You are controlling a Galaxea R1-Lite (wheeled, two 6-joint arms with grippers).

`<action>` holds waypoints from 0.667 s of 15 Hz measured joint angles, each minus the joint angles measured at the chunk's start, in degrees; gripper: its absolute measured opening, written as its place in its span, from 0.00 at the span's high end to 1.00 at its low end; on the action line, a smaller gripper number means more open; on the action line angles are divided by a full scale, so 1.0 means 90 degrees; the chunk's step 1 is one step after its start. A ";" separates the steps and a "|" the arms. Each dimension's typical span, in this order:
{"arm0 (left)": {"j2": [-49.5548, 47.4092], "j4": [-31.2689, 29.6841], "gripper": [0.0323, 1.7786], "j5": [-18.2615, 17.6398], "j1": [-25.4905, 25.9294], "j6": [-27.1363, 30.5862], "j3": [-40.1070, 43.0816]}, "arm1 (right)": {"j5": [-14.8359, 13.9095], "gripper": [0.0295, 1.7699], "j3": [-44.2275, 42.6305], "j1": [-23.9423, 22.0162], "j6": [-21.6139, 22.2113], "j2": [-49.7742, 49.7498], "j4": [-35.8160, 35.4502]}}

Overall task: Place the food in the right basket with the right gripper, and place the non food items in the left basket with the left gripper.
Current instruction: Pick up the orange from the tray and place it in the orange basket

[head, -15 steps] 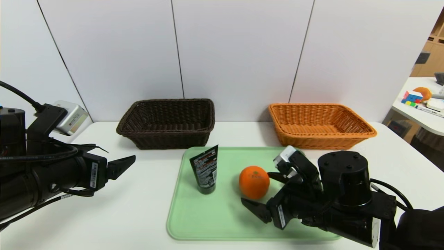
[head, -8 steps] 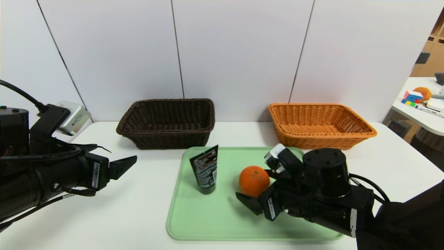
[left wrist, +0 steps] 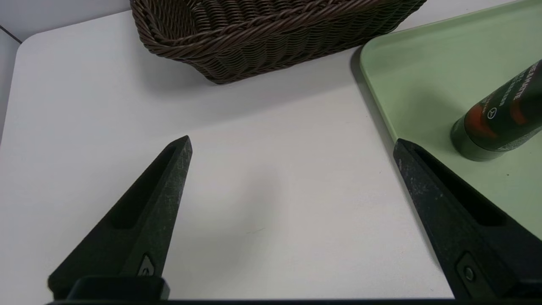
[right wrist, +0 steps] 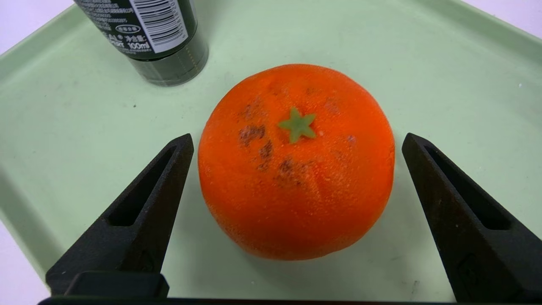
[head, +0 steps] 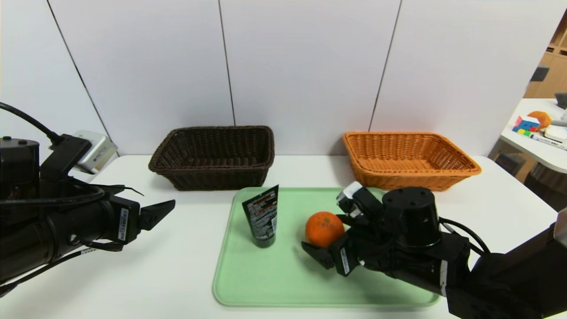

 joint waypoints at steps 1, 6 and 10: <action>0.0003 0.0000 0.05 -0.0003 0.0000 0.0003 0.0000 | -0.0003 0.04 -0.0037 -0.0033 -0.0003 0.0019 -0.0004; 0.0058 -0.0007 0.05 0.0003 0.0000 -0.0007 -0.0016 | 0.0000 0.04 -0.0123 -0.0061 0.0001 0.0114 -0.0009; 0.0107 -0.0004 0.05 0.0000 0.0000 -0.0046 -0.0014 | 0.0014 0.04 -0.0163 -0.0064 0.0001 0.0240 -0.0206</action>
